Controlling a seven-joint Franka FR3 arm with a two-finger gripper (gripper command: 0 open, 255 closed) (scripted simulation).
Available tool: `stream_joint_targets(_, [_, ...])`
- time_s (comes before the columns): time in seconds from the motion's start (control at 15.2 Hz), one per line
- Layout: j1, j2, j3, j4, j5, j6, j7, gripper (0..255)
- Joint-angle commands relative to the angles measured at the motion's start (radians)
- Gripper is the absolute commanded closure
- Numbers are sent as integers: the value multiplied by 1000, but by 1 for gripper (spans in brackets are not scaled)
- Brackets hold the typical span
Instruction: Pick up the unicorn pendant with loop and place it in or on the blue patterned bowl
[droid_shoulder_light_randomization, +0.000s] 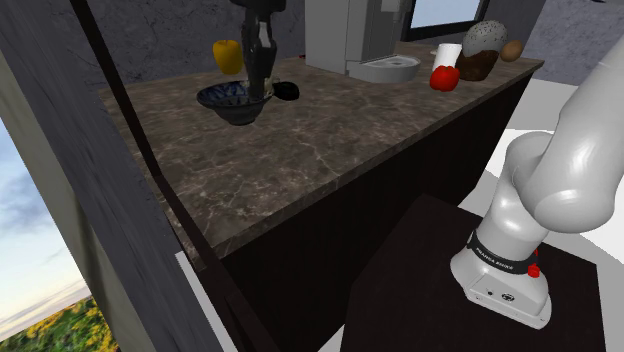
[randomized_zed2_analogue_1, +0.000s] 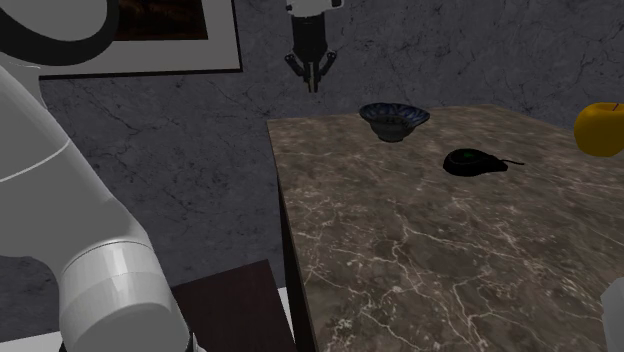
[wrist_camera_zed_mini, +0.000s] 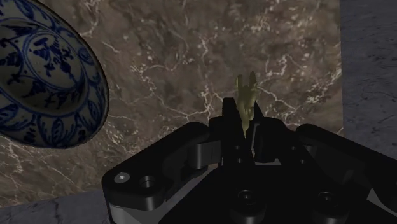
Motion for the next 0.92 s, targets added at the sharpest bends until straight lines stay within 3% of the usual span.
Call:
stream_joint_targets(0.0, [0,12,1,40,-4,-29,2,255])
stream_joint_targets(0.2, [0,23,2,85,-7,-64,5,255])
stream_joint_targets(0.86, [-73,277,-74,373,-53,-110,-148,255])
